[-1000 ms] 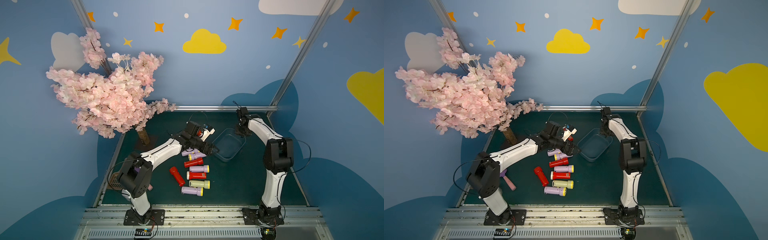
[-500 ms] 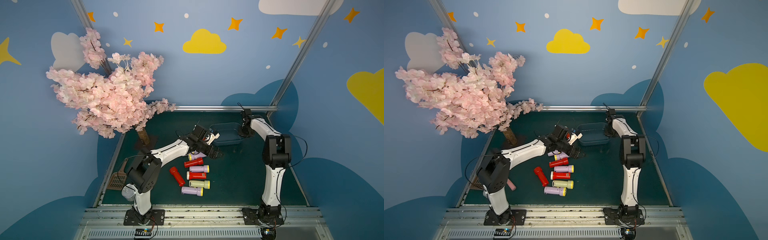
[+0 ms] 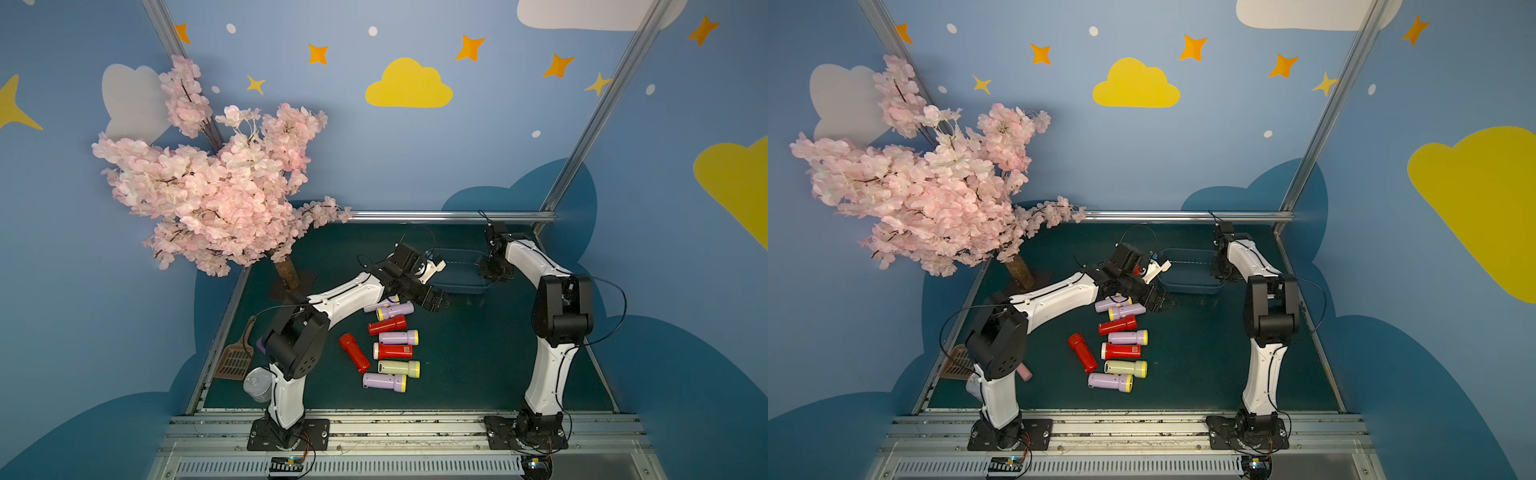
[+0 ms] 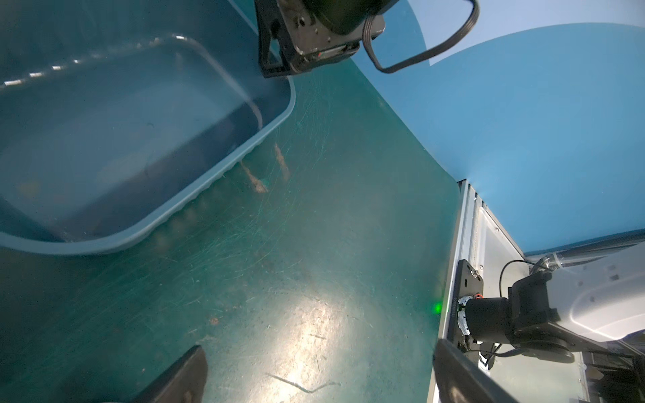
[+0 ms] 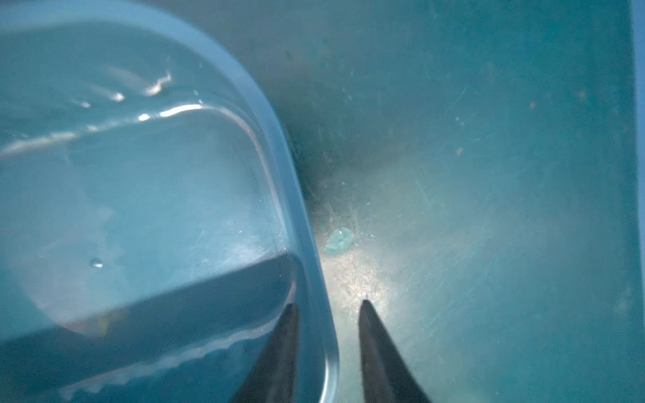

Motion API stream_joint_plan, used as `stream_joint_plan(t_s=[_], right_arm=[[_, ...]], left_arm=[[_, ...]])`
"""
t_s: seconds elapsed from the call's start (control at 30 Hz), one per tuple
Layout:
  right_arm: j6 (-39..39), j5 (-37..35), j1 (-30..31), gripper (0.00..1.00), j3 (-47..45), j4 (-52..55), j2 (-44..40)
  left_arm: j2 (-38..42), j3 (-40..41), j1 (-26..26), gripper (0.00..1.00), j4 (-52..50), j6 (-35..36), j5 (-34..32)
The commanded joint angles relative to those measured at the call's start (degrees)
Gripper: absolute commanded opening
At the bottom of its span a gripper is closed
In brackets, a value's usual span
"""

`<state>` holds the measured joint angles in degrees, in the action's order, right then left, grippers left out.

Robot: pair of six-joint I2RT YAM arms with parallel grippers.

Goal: Put the flashlights into the storage boxes
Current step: Adjust the storage box at the center of the board, then pick up the flashlight from the center of the board.

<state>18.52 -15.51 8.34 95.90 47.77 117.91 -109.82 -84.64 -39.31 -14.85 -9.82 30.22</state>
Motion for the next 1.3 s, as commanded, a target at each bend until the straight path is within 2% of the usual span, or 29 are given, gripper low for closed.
stream_joint_plan(t_s=[0.0,0.13,0.23,0.37,0.47,0.73,0.9,1.03,1.27], right_arm=[[-1.4,1.2,0.4,0.39,0.6,1.1,-3.4],[-2.1,4.2,1.6,0.42,-0.2,1.2,-7.2],[-3.3,8.9,4.0,0.43,0.8,0.9,-8.8],[-4.2,13.5,8.6,0.44,4.3,1.0,-8.9],[-4.4,16.0,11.9,0.45,7.9,1.2,-7.5],[-6.6,21.7,17.5,0.46,19.9,3.6,1.6],[-8.0,23.6,19.8,0.48,26.9,4.8,7.2],[-7.5,25.3,20.5,0.55,31.6,5.8,12.0],[-7.6,26.5,22.1,0.55,38.1,6.2,18.6]], left_arm=[[1.1,-1.0,1.2,0.99,-2.8,2.7,0.7],[4.2,1.0,3.2,0.99,-2.5,2.8,-1.6],[7.2,3.8,5.7,0.99,-2.5,1.9,-4.2],[13.0,10.7,9.9,0.99,0.6,-0.4,-7.8],[15.7,14.2,12.9,0.99,2.3,-0.8,-9.2],[14.4,13.1,17.8,0.99,-2.2,-4.0,-13.1],[14.8,13.4,19.6,0.99,-3.5,-3.6,-13.1],[15.7,13.6,21.1,0.99,-3.9,-2.7,-12.5],[17.6,15.5,23.5,0.99,0.0,-0.7,-5.4]])
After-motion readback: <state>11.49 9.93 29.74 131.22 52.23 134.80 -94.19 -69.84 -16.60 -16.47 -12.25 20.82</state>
